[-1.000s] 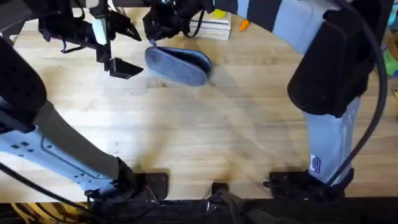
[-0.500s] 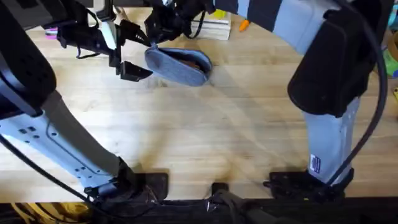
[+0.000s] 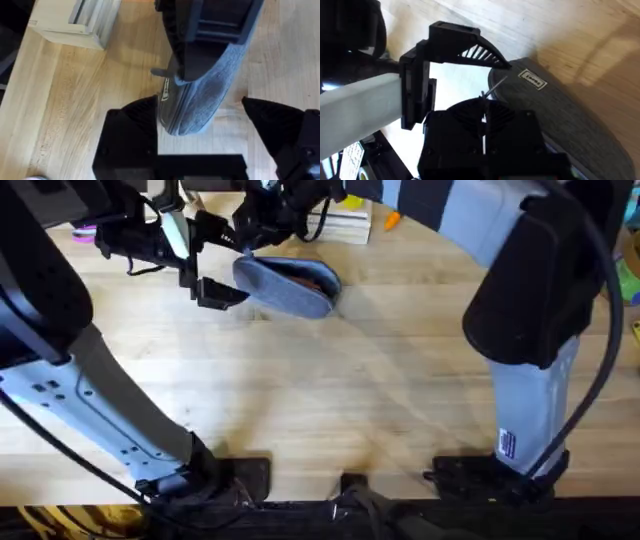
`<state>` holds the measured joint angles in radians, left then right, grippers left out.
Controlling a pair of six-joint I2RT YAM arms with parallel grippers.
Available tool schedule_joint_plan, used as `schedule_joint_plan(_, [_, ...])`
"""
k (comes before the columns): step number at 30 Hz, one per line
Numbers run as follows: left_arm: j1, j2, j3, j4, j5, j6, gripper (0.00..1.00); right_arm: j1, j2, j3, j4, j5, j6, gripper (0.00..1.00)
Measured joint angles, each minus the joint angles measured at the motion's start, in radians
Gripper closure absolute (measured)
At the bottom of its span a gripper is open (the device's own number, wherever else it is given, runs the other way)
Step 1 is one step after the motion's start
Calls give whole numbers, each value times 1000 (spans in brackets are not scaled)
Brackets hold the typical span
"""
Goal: Unzip the bag, pick up the pens from the table one at a time and place them inside, then zip the bag closed.
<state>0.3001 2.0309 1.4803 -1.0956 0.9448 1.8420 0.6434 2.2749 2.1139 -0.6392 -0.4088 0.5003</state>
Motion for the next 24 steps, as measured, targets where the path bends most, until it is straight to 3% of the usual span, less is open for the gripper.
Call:
schedule_joint_plan(3, [-5, 17, 0, -4, 5, -1, 8, 0, 0, 0, 0, 0, 0, 971])
schedule_joint_plan(10, [-8, 25, 0, -4, 13, -9, 345, 0, 0, 0, 0, 0, 0, 971])
schedule_joint_plan(13, [-7, 25, 0, 0, 20, -11, 533, 0, 0, 0, -3, 0, 0, 971])
schedule_joint_plan(17, [-5, 25, 1, 0, 23, -12, 928, 2, 0, 0, -10, 0, -4, 971])
schedule_joint_plan(24, [-5, 25, 1, -3, 20, -11, 956, 2, 0, 0, -33, -1, -35, 971])
